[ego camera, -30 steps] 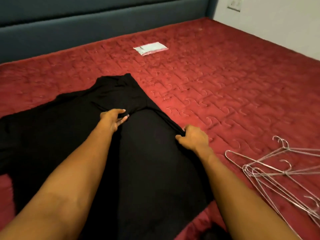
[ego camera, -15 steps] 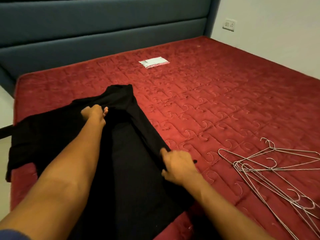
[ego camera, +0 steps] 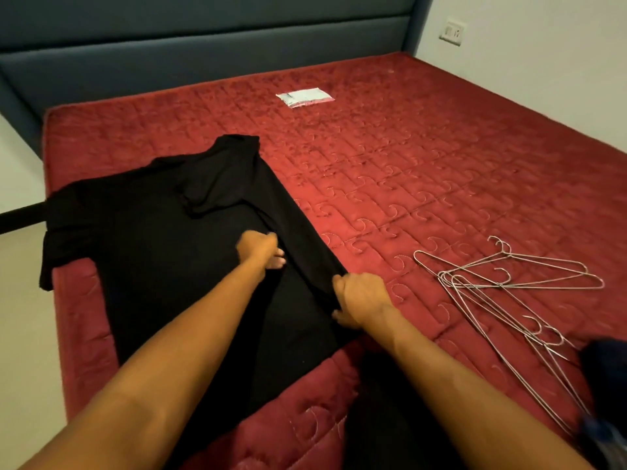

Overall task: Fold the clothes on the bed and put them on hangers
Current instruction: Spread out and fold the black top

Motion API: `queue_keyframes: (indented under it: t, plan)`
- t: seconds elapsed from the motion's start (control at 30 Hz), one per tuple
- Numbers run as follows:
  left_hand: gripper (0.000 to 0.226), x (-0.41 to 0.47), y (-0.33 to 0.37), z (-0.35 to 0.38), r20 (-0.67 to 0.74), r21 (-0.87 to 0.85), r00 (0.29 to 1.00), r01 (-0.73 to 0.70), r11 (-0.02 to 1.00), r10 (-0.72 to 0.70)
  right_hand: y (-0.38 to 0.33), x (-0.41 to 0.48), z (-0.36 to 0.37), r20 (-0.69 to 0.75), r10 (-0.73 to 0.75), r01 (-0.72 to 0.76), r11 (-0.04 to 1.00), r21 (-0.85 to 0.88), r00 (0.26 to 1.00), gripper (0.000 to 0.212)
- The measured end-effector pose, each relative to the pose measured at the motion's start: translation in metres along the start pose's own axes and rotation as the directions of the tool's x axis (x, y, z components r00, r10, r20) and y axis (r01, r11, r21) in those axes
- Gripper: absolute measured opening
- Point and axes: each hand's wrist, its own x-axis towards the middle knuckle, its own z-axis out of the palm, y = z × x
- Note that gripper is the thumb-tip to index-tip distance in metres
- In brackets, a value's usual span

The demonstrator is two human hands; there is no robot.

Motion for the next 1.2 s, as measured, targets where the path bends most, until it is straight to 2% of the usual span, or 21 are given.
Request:
queue_keyframes:
  t: [0.07, 0.1, 0.17, 0.2, 0.23, 0.27, 0.33, 0.37, 0.4, 0.43, 0.5, 0.53, 0.6, 0.67, 0.73, 0.83, 0.87, 0.93, 1.03, 1.1, 1.2]
  plan:
    - [0.029, -0.026, -0.014, 0.018, 0.134, -0.014, 0.989, 0.072, 0.997, -0.069, 0.0, -0.008, -0.004, 0.066, 0.027, -0.028, 0.999, 0.016, 0.997, 0.058]
    - [0.033, -0.032, -0.022, 0.021, 0.172, -0.033, 0.981, 0.093, 0.995, -0.086, 0.001, -0.011, -0.007, 0.18, 0.028, -0.044, 0.996, 0.084, 0.983, 0.058]
    - [0.034, -0.044, -0.032, 0.023, 0.204, -0.067, 0.973, 0.127, 0.99, -0.112, 0.009, -0.016, -0.012, 0.494, -0.006, -0.177, 0.93, 0.322, 0.869, 0.046]
    - [0.034, -0.048, -0.035, 0.021, 0.211, -0.071, 0.97, 0.139, 0.988, -0.121, 0.018, -0.015, -0.013, 0.584, -0.016, -0.264, 0.882, 0.39, 0.812, 0.038]
    - [0.034, -0.056, -0.039, 0.018, 0.217, -0.065, 0.968, 0.139, 0.988, -0.122, 0.029, -0.014, -0.012, 0.602, 0.005, -0.323, 0.847, 0.421, 0.798, 0.033]
    - [0.036, -0.063, -0.042, 0.015, 0.233, -0.05, 0.965, 0.136, 0.989, -0.121, 0.04, -0.013, -0.011, 0.561, 0.059, -0.359, 0.823, 0.441, 0.826, 0.031]
    - [0.04, -0.083, -0.046, 0.01, 0.279, 0.004, 0.951, 0.138, 0.99, -0.133, 0.058, -0.01, -0.004, 0.339, 0.245, -0.39, 0.789, 0.475, 0.908, 0.035]
    - [0.039, -0.091, -0.049, 0.008, 0.294, 0.025, 0.945, 0.14, 0.99, -0.142, 0.064, -0.008, 0.003, 0.208, 0.327, -0.388, 0.777, 0.496, 0.922, 0.039]
    - [0.035, -0.102, -0.052, 0.008, 0.3, 0.037, 0.942, 0.145, 0.989, -0.15, 0.066, -0.008, 0.009, 0.161, 0.375, -0.399, 0.733, 0.552, 0.913, 0.042]
    - [0.031, -0.11, -0.055, 0.007, 0.308, 0.037, 0.938, 0.153, 0.988, -0.157, 0.065, -0.008, 0.015, 0.201, 0.386, -0.421, 0.654, 0.629, 0.9, 0.043]
    - [0.027, -0.12, -0.061, 0.008, 0.336, 0.062, 0.926, 0.159, 0.985, -0.171, 0.062, -0.005, 0.022, 0.373, 0.33, -0.496, 0.513, 0.701, 0.867, 0.041]
    - [0.026, -0.122, -0.064, 0.008, 0.356, 0.1, 0.917, 0.154, 0.983, -0.18, 0.063, -0.004, 0.025, 0.409, 0.3, -0.508, 0.518, 0.688, 0.862, 0.039]
    - [0.025, -0.126, -0.07, 0.008, 0.396, 0.203, 0.896, 0.128, 0.971, -0.201, 0.071, -0.001, 0.028, 0.413, 0.249, -0.473, 0.614, 0.632, 0.876, 0.032]
    - [0.025, -0.126, -0.073, 0.006, 0.428, 0.295, 0.874, 0.104, 0.95, -0.229, 0.079, 0.002, 0.032, 0.432, 0.208, -0.457, 0.635, 0.623, 0.878, 0.024]
    - [0.023, -0.125, -0.069, 0.003, 0.452, 0.355, 0.856, 0.085, 0.931, -0.251, 0.083, 0.003, 0.032, 0.488, 0.176, -0.48, 0.626, 0.615, 0.855, 0.018]
    - [0.019, -0.119, -0.053, -0.002, 0.474, 0.452, 0.84, 0.023, 0.891, -0.262, 0.082, 0.01, 0.017, 0.602, 0.112, -0.503, 0.68, 0.534, 0.79, 0.025]
    - [0.02, -0.114, -0.047, -0.004, 0.459, 0.484, 0.849, 0.007, 0.875, -0.26, 0.08, 0.015, 0.009, 0.618, 0.104, -0.494, 0.708, 0.504, 0.78, 0.028]
    - [0.027, -0.095, -0.033, -0.01, 0.394, 0.525, 0.89, -0.015, 0.851, -0.228, 0.076, 0.036, -0.012, 0.566, 0.13, -0.455, 0.749, 0.482, 0.814, 0.036]
    - [0.026, -0.054, -0.008, -0.025, 0.255, 0.542, 0.963, -0.066, 0.837, -0.089, 0.062, 0.088, -0.027, 0.332, 0.163, -0.328, 0.778, 0.536, 0.929, 0.04]
    - [0.022, -0.017, 0.009, -0.04, 0.13, 0.563, 0.99, -0.117, 0.818, 0.052, 0.048, 0.134, -0.026, 0.209, 0.123, -0.23, 0.738, 0.635, 0.97, 0.034]
    - [0.021, 0.046, 0.036, -0.067, -0.054, 0.668, 0.956, -0.179, 0.722, 0.288, 0.029, 0.206, -0.025, 0.138, 0.087, -0.162, 0.642, 0.749, 0.987, 0.025]
